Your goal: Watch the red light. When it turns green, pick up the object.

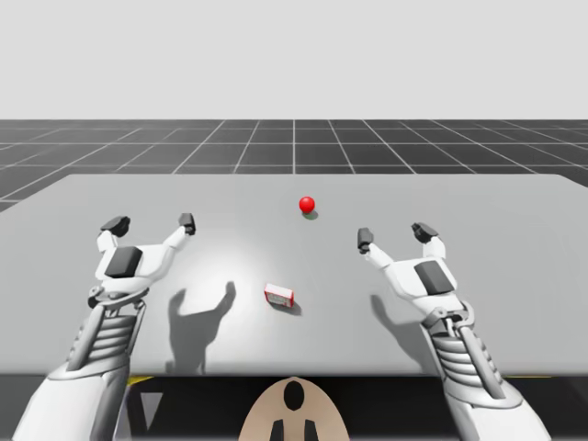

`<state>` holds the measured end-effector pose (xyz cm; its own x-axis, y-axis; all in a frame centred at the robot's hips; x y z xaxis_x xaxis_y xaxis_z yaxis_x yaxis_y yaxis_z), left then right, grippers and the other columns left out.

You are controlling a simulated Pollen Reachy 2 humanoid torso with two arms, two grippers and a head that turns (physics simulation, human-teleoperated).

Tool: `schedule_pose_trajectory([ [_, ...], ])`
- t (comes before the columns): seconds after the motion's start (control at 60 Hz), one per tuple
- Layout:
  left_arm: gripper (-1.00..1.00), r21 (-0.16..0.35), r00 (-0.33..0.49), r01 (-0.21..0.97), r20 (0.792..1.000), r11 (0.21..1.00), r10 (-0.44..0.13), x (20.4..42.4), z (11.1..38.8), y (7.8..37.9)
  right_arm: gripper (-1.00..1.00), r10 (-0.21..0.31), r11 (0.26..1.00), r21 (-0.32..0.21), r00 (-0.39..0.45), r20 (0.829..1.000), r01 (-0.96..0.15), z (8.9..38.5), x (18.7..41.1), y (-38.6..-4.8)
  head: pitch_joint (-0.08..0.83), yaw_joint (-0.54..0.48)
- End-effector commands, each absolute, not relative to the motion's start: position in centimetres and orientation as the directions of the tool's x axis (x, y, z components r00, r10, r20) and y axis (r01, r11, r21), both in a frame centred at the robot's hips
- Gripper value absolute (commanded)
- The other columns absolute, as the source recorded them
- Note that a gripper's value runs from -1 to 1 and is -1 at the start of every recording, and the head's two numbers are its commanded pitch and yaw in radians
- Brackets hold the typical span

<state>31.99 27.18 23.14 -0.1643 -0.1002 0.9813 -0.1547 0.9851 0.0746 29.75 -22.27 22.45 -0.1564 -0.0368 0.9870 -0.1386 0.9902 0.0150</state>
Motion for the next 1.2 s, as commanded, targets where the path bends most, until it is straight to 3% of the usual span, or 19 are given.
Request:
schedule_pose_trajectory([
  [0.017, -1.0, 0.052, -0.14, -0.189, 0.987, 0.981, -0.08, 31.9, 23.12, 27.88, -1.0, -0.155, 0.983, 0.134, -0.168, 0.974, -0.126, 22.11, 28.85, -21.17, 0.023, 0.01],
  [0.083, -1.0, 0.053, -0.141, -0.187, 0.987, 0.981, -0.08, 31.92, 23.08, 27.87, -1.0, -0.166, 0.975, 0.135, -0.172, 0.971, -0.178, 22.56, 28.62, -21.14, 0.033, 0.01],
  [0.683, -1.0, 0.111, -0.151, -0.176, 0.979, 0.978, -0.139, 32.28, 22.35, 27.52, -1.0, -0.148, 0.983, 0.133, -0.109, 0.983, -0.129, 22.15, 29.22, -21.3, 0.402, -0.03],
  [1.2, -1.0, 0.122, -0.157, -0.169, 0.976, 0.978, -0.149, 32.16, 22.33, 27.27, -1.0, -0.137, 0.983, 0.121, -0.113, 0.984, -0.136, 22.12, 29.28, -21.38, 0.431, -0.05],
])
